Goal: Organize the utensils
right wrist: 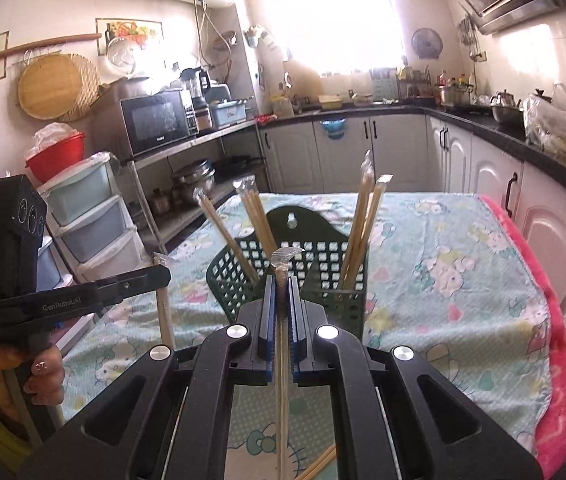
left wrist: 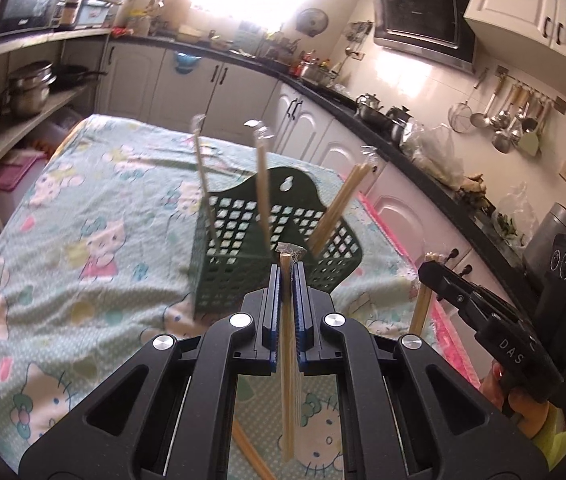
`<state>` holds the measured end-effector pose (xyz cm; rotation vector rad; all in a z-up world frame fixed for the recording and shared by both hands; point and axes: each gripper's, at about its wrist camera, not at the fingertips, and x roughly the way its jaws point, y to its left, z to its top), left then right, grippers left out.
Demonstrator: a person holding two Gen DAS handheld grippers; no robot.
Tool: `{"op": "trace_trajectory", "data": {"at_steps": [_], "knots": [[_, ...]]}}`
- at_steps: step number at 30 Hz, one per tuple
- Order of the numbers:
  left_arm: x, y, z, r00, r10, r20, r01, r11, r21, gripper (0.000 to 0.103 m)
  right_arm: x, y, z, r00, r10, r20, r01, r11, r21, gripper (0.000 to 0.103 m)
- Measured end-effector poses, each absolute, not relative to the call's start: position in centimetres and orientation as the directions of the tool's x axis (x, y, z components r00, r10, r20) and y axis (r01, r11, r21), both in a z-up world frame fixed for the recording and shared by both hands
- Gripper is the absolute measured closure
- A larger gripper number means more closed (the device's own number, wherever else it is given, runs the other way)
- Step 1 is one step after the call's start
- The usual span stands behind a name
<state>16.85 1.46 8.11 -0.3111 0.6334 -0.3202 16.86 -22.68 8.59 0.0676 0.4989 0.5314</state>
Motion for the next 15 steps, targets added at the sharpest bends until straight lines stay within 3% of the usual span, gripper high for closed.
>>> {"op": "trace_trajectory", "data": {"at_steps": [15], "knots": [[18.0,-1.6,11.6,0.784,-0.4,-0.475,0.28,0.911,-0.304,0.1,17.2,-24.9,11.8,0.821,0.457,-0.343,-0.424,0.89,0.169,0.097]]}}
